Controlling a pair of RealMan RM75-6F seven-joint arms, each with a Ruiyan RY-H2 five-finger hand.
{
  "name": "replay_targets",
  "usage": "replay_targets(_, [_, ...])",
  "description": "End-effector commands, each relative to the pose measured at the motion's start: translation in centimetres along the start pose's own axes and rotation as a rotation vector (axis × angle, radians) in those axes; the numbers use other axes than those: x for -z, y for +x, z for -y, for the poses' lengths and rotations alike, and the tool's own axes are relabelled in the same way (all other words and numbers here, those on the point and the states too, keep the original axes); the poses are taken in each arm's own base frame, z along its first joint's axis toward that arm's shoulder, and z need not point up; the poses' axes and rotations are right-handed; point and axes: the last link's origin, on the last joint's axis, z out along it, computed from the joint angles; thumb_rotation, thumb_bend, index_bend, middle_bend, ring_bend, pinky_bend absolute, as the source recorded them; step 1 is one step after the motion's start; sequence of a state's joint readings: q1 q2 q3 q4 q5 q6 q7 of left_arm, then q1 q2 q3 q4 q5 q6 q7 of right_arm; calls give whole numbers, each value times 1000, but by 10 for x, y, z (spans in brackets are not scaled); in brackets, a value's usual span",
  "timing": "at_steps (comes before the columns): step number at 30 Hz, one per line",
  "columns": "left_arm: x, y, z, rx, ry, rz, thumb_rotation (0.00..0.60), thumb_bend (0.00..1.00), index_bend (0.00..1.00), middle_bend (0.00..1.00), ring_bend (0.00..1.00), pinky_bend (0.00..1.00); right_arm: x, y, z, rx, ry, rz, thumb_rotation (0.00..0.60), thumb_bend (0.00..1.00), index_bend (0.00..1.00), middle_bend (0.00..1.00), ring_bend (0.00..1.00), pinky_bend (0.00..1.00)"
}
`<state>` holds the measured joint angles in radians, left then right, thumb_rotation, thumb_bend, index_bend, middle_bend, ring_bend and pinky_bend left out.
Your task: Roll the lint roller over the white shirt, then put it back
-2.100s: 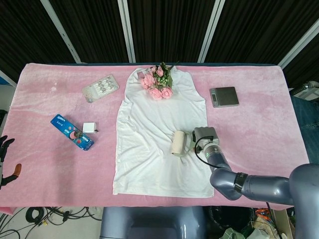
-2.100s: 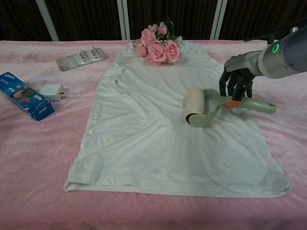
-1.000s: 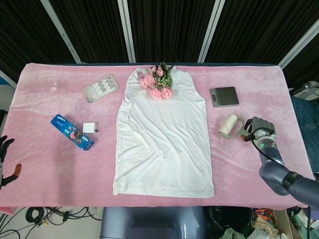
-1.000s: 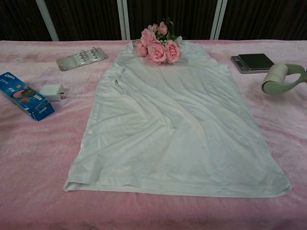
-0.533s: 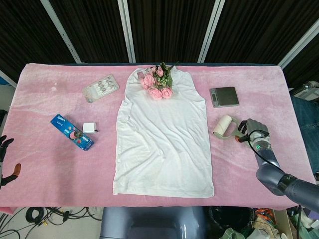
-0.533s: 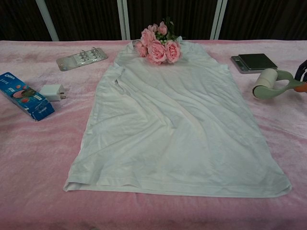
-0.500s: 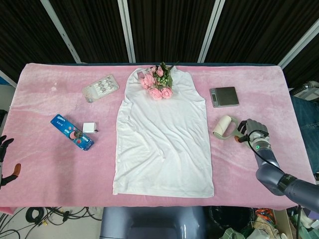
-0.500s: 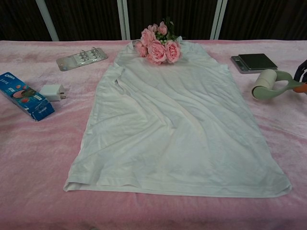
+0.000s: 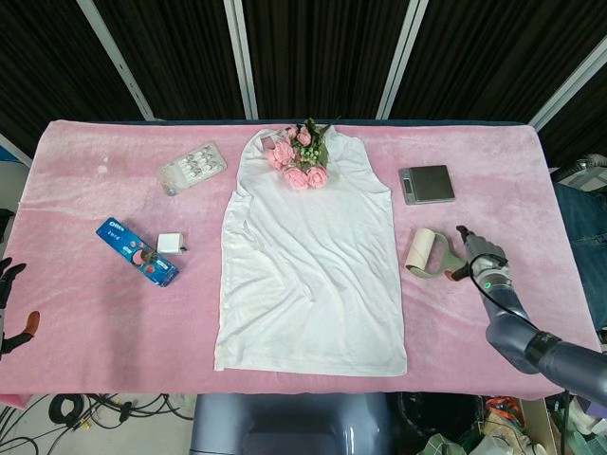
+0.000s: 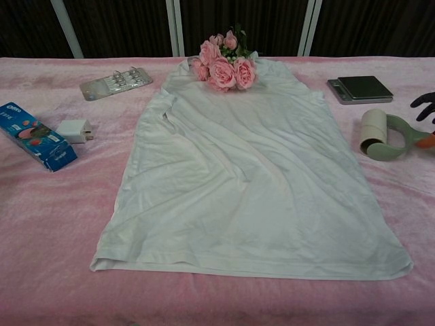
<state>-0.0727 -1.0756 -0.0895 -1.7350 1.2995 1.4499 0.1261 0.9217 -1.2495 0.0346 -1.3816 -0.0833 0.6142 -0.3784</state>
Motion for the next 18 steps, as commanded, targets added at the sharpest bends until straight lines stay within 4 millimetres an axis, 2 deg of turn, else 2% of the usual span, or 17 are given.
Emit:
replay_targets(1, [0,0,0,-1,0,0,600,391,140,63,36,239,3,3,1,-19,7,-1,600,148,0,0,25,202])
replay_targets(6, [0,0,0,-1,-1,-2,600,390,140,63,36,239,16,17,0,-20,33,-90,600,145,0,0,28,197])
replay_targets(10, [0,0,0,1,-2,-6,600,390,140,62,36,239,49,24,-8,-4,99,-230,600,144,0,0,34,186])
replay_targets(14, [0,1,0,1,-4,-9,600,391,140,62,36,239,90,11,-28,0,215,-381,600,144,0,0,35,174])
replay_targets(18, [0,1,-1,2,-9,-13,600,391,140,62,36,239,128,-21,-62,76,315,-485,600,143,0,0,34,175])
